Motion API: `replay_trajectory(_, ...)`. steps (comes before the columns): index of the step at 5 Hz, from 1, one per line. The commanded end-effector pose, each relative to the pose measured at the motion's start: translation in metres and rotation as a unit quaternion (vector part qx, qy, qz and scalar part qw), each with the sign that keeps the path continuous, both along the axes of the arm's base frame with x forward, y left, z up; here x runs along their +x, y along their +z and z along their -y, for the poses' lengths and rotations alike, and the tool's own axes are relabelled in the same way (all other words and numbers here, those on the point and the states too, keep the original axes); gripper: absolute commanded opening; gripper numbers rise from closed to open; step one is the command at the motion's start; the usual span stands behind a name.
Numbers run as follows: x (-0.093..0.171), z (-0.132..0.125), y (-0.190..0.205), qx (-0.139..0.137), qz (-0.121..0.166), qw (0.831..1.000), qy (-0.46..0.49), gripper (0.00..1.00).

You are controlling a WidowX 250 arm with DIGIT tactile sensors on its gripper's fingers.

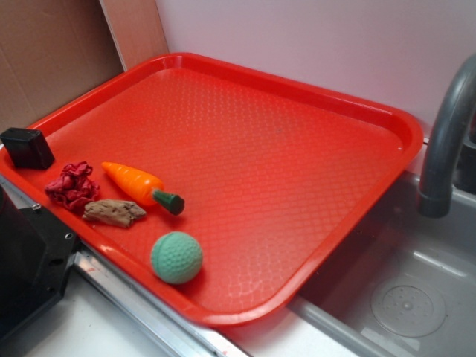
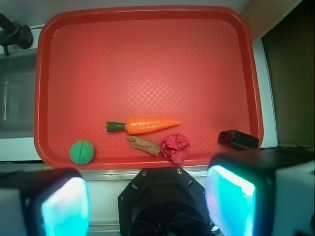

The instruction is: Grab the black box.

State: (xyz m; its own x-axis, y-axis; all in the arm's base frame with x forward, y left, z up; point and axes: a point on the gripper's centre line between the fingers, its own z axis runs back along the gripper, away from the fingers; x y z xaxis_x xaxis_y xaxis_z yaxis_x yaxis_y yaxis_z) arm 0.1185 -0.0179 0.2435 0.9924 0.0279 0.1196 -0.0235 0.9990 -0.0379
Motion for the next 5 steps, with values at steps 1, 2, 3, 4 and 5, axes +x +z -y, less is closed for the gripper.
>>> replay_trajectory(1,0.000,0.000,0.000,0.000,0.000,1.000,0.000,1.00)
replay_trajectory(2,0.024,-0.032,-0.032,-0.030,-0.003,0.992,-0.125,1.00)
replay_trajectory(3,0.033,-0.063,-0.059,-0.039,0.014,0.968,-0.248,1.00)
replay_trajectory(4,0.020,-0.086,-0.100,-0.004,-0.039,0.964,-0.262,1.00)
replay_trajectory(5,0.003,-0.105,-0.128,0.026,-0.071,0.954,-0.289,1.00)
